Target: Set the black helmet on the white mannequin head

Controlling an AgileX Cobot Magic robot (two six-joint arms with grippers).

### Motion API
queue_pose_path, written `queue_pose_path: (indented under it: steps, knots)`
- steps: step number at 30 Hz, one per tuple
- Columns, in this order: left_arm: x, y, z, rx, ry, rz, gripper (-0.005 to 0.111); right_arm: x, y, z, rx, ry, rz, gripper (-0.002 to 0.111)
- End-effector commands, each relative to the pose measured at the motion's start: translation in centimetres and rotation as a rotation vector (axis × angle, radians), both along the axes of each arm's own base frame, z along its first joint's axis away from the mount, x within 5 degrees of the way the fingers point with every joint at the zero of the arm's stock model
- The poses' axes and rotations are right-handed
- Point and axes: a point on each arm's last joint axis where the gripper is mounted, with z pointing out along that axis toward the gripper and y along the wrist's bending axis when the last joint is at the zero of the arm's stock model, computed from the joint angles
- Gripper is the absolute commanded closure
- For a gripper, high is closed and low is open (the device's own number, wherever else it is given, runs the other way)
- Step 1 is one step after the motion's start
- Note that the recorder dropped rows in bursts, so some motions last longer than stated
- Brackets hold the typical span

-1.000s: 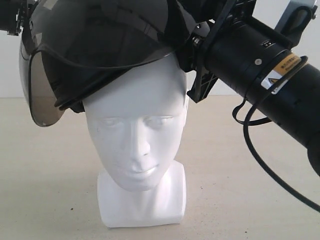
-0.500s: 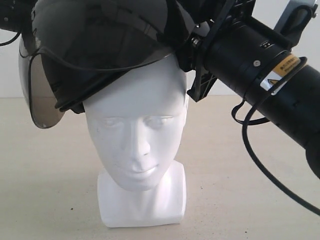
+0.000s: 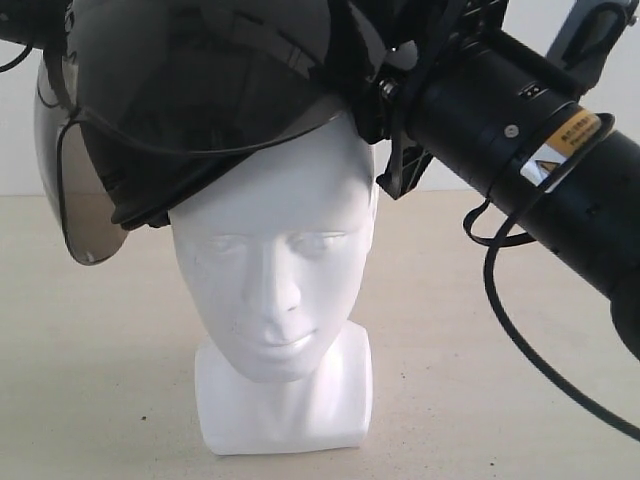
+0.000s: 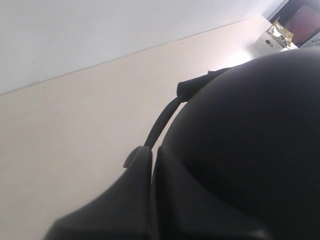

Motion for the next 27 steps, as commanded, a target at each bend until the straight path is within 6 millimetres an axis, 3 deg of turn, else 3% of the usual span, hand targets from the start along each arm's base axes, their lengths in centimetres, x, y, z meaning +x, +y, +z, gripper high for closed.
queue_pose_path:
  steps: [1, 4, 10, 16, 20, 27]
  knots:
    - [-1.8, -2.7, 1.2, -0.037, 0.012, -0.136, 0.102, -0.5, -0.7, 0.8, -0.049, -0.061, -0.033, 0.065]
    - [-2.0, -3.4, 1.2, -0.037, 0.013, -0.155, 0.102, -1.0, -2.3, 2.2, -0.118, -0.104, -0.102, 0.065]
    - [-2.0, -3.4, 1.3, -0.043, 0.013, -0.154, 0.102, -2.3, -5.0, 3.2, -0.298, -0.021, -0.190, 0.065]
    - [-2.1, -3.9, 1.3, -0.050, 0.013, -0.167, 0.102, -2.5, -5.5, 2.6, -0.419, 0.026, -0.217, 0.065]
    - [-2.2, -4.0, 1.4, -0.055, 0.020, -0.166, 0.102, -2.4, -5.6, 1.1, -0.584, 0.103, -0.223, 0.065]
    - [-2.2, -4.0, 1.4, -0.062, 0.025, -0.163, 0.102, -3.2, -6.6, 1.6, -0.658, 0.075, -0.240, 0.065]
